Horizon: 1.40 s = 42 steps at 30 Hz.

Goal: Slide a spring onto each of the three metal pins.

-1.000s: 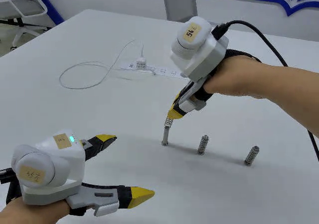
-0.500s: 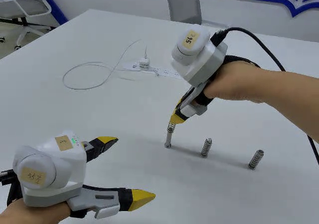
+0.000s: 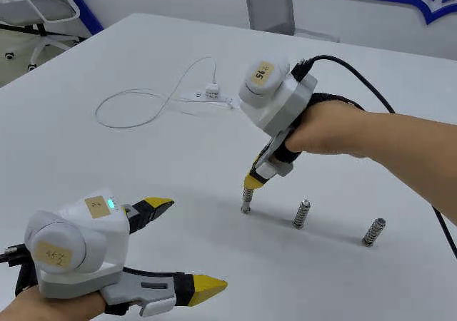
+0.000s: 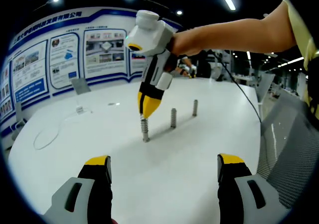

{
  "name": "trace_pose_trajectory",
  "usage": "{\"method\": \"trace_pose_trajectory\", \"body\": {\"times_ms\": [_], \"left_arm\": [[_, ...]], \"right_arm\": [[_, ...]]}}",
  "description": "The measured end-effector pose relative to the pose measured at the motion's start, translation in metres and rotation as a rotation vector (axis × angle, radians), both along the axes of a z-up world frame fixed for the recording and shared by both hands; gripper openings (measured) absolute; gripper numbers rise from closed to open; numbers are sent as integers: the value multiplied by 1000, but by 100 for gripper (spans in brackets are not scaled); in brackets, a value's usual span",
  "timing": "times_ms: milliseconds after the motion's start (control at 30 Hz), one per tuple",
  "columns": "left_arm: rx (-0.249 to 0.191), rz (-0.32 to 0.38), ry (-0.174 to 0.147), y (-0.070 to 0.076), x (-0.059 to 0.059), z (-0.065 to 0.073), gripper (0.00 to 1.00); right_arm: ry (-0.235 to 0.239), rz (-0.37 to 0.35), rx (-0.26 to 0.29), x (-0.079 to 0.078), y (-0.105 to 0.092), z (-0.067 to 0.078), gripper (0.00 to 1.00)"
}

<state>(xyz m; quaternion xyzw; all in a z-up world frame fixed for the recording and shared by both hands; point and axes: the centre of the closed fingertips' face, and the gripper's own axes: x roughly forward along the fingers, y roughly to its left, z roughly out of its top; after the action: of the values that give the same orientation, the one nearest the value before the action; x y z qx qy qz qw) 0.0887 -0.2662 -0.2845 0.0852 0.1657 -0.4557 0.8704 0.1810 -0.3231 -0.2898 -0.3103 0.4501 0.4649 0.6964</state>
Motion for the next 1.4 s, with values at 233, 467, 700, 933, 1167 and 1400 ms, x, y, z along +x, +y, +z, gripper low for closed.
{"method": "trace_pose_trajectory", "body": {"times_ms": [233, 467, 700, 933, 1167, 1400], "left_arm": [[-1, 4, 2, 2, 1, -1, 89], [-4, 3, -1, 1, 4, 0, 89], [-5, 5, -4, 1, 5, 1, 90], [-5, -1, -9, -2, 4, 3, 90], [-4, -10, -16, -5, 3, 6, 90], [-2, -18, -20, -8, 2, 9, 90]], "right_arm": [[7, -12, -5, 0, -1, -10, 12], [15, -27, -4, -3, -2, -20, 12], [4, -35, 13, -2, -3, -23, 15], [-22, -35, 35, -5, -5, -15, 19], [-57, -32, 56, -7, -12, -8, 23], [-88, -42, 89, -9, -20, -2, 31]]}}
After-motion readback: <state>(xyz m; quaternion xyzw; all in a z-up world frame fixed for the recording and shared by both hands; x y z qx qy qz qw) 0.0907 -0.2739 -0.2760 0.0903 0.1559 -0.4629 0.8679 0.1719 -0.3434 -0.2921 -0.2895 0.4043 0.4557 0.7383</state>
